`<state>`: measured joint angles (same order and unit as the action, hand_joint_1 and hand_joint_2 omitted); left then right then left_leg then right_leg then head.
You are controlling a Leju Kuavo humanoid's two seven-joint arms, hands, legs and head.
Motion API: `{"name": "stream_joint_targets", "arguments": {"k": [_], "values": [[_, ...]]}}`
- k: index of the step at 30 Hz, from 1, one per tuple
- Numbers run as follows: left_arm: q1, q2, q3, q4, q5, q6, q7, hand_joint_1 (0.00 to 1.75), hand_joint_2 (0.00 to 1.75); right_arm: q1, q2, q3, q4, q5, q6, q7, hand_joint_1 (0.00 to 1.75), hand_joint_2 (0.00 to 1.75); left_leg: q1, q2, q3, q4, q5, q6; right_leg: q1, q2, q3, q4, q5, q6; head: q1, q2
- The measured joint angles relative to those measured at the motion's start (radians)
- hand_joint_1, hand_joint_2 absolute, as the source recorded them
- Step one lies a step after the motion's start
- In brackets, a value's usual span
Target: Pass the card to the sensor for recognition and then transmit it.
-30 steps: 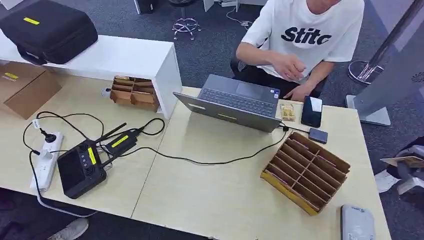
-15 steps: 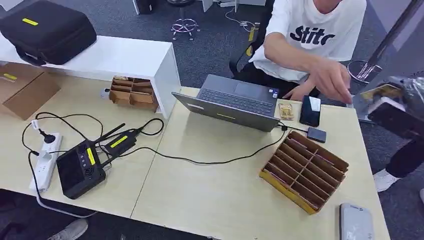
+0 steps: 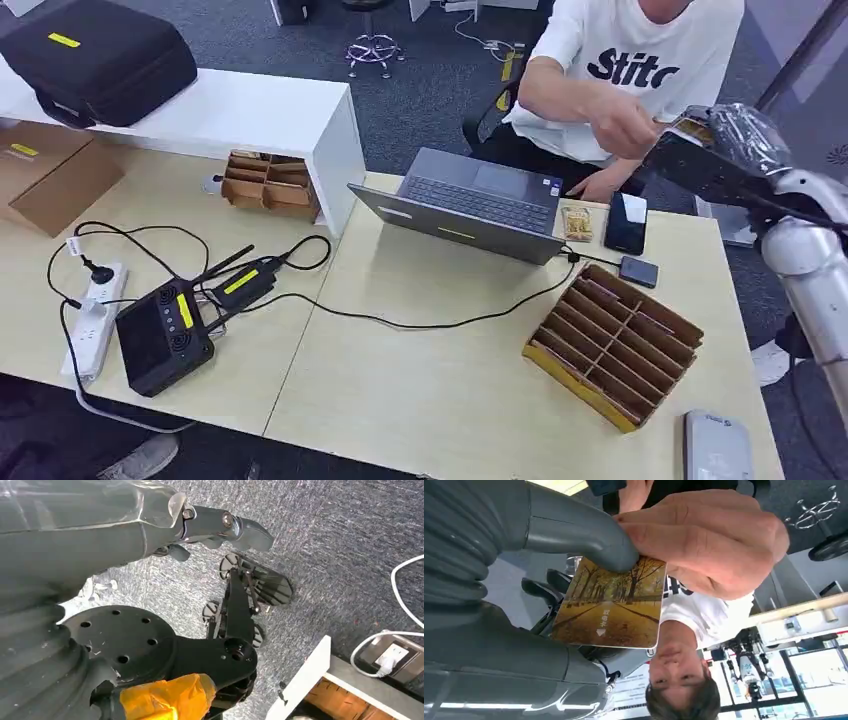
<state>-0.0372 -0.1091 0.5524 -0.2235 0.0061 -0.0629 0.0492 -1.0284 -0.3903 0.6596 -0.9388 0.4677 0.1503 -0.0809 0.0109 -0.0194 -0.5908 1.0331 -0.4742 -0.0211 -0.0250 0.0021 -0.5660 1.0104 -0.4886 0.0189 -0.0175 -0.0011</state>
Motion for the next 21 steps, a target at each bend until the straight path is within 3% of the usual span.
{"name": "stream_joint_targets", "arguments": {"k": [7,8,9,21], "values": [[-0.001,0.004,-0.007,0.000,-0.005,0.003,0.003,0.00,1.75,-0.021,0.032,0.023,0.053,0.001,-0.001,0.020,1.75,1.75,0.000,0.001,0.001,0.000,0.000,0.000,0.000,0.001,0.000,0.000,0.000,0.000,0.000,0.000],[-0.002,0.004,-0.008,0.000,-0.005,0.003,0.003,0.00,1.75,-0.024,0.040,0.027,0.064,0.002,-0.002,0.021,0.72,1.75,0.000,0.001,0.001,0.000,0.000,0.000,0.000,0.001,0.000,0.000,0.000,0.000,0.000,0.000],[-0.002,0.004,-0.008,0.000,-0.005,0.003,0.003,0.00,1.75,-0.027,0.046,0.030,0.076,0.003,-0.002,0.021,0.00,1.75,0.000,0.001,0.001,0.000,0.000,0.000,0.000,0.001,0.000,0.000,0.000,0.000,0.000,0.000],[-0.001,0.006,-0.013,0.000,0.000,0.001,0.003,0.00,1.75,-0.019,0.064,0.068,0.127,0.008,-0.035,0.006,0.00,1.75,0.000,0.001,0.001,0.000,0.000,0.000,0.000,0.001,0.000,0.000,0.000,0.000,0.000,0.000]]}}
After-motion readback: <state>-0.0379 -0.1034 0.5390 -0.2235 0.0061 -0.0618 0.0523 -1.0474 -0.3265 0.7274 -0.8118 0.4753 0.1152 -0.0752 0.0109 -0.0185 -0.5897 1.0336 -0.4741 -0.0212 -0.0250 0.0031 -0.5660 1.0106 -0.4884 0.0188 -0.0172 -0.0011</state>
